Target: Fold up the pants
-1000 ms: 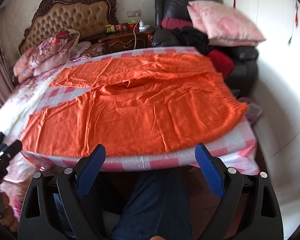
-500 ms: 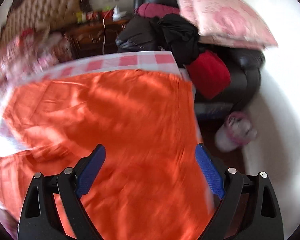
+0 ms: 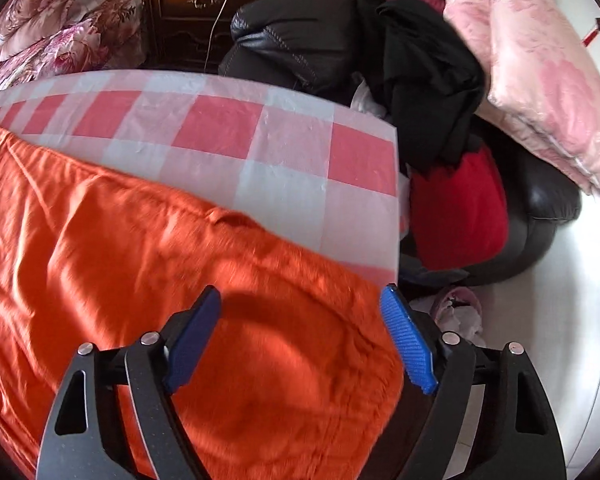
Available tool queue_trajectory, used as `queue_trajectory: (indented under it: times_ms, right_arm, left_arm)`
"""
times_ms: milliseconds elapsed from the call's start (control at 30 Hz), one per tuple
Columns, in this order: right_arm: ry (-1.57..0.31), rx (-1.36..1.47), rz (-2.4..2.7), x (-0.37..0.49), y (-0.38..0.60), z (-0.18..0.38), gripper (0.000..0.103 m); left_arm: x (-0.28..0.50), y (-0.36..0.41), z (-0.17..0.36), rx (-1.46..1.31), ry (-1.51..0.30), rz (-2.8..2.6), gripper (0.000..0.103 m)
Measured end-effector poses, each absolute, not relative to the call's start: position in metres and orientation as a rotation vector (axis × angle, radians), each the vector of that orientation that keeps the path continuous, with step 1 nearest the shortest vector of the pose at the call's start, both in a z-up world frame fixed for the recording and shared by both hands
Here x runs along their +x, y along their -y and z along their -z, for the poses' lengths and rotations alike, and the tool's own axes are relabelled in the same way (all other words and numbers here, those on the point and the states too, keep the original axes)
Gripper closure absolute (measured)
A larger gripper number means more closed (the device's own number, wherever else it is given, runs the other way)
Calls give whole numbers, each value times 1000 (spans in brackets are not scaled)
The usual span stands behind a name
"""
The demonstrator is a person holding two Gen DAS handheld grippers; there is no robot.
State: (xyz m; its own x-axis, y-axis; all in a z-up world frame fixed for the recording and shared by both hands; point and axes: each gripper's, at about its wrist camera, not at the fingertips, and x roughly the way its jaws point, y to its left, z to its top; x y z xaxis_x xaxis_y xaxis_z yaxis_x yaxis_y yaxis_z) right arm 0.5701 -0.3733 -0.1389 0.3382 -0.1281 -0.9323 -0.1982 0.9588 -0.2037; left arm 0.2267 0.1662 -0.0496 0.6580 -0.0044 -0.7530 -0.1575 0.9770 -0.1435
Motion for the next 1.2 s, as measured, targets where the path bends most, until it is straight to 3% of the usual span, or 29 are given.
queue_trajectory:
  times_ms: [67,133,200,233,333,400,500,733,900,1067,1167,1200]
  right_arm:
    - [-1231,-293,-70,575,373,142,30]
    - [-1239,-233,-136,574,372,139,68]
    - [-1235,-245,-124,572,369,137,90]
    - [-1229,-272,-128,568,365,136,93]
    - [-1146,-251,-129,549,358,112,94]
    - [-1088,-216,-128,535,358,93,94]
    - [-1000,-171,-170,503,353,58,95]
    - [-859,-155,-281,419,329,0,95]
    - [-785,-179,-353,364,319,-17,95]
    - [-707,-197,-444,306,319,-32,95]
    - [-691,-179,-467,282,327,-36,95]
    - [-688,-168,-471,277,330,-37,95]
  left_arm:
    - [247,-181,46,-235,-850,-94,2]
    - [266,-195,42,-280,-843,-94,2]
    - [298,-212,38,-326,-844,-91,8]
    - [319,-222,36,-348,-845,-85,12]
    - [382,-253,37,-458,-877,-66,22]
    - [432,-281,47,-582,-921,-73,24]
    - [502,-313,71,-718,-1016,-109,36]
    - [609,-338,116,-826,-1187,-268,39]
    - [639,-328,124,-750,-1287,-359,39]
    - [644,-321,128,-674,-1337,-404,46]
    - [642,-322,128,-616,-1360,-422,65]
    - [639,-324,128,-616,-1364,-424,83]
